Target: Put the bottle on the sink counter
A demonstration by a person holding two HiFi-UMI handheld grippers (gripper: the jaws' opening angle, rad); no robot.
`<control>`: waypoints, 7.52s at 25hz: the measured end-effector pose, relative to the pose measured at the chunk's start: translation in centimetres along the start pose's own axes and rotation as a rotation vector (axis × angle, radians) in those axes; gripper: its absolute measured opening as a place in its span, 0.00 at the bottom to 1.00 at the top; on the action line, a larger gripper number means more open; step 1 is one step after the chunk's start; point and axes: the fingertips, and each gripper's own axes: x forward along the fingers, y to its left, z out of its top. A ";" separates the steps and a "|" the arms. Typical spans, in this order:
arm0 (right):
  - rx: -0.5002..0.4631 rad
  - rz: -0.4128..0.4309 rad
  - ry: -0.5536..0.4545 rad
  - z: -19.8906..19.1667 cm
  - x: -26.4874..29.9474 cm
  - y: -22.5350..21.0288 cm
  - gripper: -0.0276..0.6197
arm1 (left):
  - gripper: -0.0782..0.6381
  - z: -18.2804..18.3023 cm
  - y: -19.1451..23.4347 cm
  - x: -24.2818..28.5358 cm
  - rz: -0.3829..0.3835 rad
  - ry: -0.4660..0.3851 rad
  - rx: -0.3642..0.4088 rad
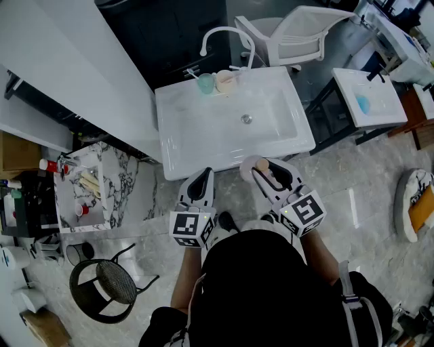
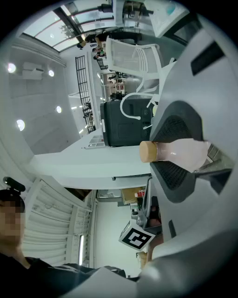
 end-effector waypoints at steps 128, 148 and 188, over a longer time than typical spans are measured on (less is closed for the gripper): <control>0.024 0.278 0.117 -7.1 46.9 -6.2 0.24 | 0.13 2.2 24.7 13.8 0.215 0.059 -0.122; -0.049 0.175 0.145 -12.8 55.5 -8.0 0.24 | 0.13 1.4 26.1 12.8 0.247 0.090 -0.119; -0.150 0.171 0.209 -14.5 56.6 -7.9 0.31 | 0.13 1.4 25.6 11.6 0.312 0.102 -0.101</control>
